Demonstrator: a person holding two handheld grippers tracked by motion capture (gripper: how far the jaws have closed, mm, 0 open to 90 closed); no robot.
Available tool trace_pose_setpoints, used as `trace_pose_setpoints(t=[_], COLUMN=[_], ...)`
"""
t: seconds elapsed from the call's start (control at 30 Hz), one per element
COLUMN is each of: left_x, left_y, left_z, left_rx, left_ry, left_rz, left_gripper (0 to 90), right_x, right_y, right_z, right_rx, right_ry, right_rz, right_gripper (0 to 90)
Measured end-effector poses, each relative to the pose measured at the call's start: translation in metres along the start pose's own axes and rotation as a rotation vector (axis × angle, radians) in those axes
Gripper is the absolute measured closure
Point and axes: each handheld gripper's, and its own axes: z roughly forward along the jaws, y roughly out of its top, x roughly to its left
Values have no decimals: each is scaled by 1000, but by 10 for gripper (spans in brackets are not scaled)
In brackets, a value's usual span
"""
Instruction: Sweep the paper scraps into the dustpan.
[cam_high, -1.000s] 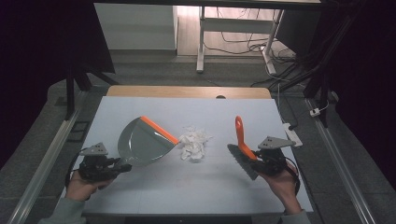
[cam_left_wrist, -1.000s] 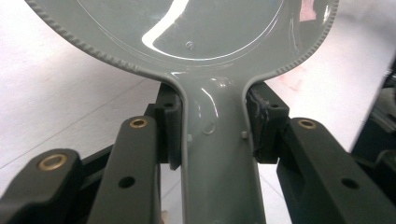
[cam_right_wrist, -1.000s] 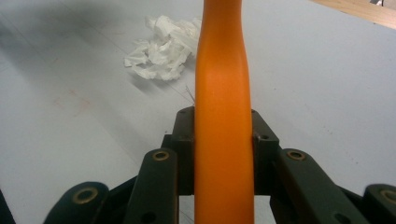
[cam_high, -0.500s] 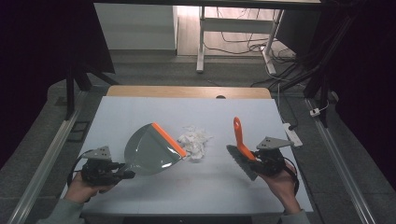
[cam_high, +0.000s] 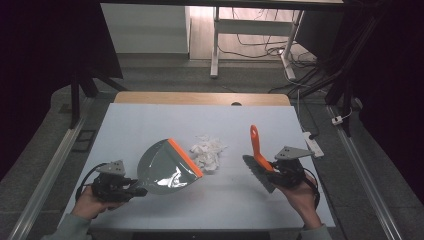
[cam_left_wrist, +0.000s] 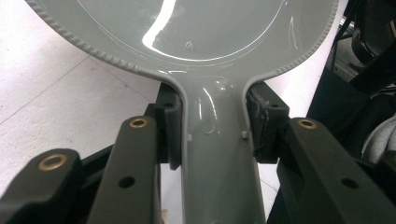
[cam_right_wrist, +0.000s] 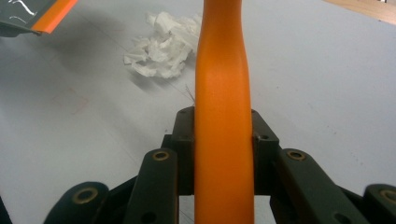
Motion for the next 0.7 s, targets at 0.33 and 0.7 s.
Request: trace_pose_setpoints(t=[0.33, 0.7], left_x=[0, 3], left_y=[-3, -6], left_z=[-2, 0], left_rx=[15, 36], left_ry=[19, 26], left_rz=[-11, -22], left_gripper=[615, 615], right_x=[-2, -2], right_y=[14, 44], right_z=[15, 49], right_rx=[0, 14], right_ry=[25, 47], right_rz=[13, 24], right_gripper=[704, 704])
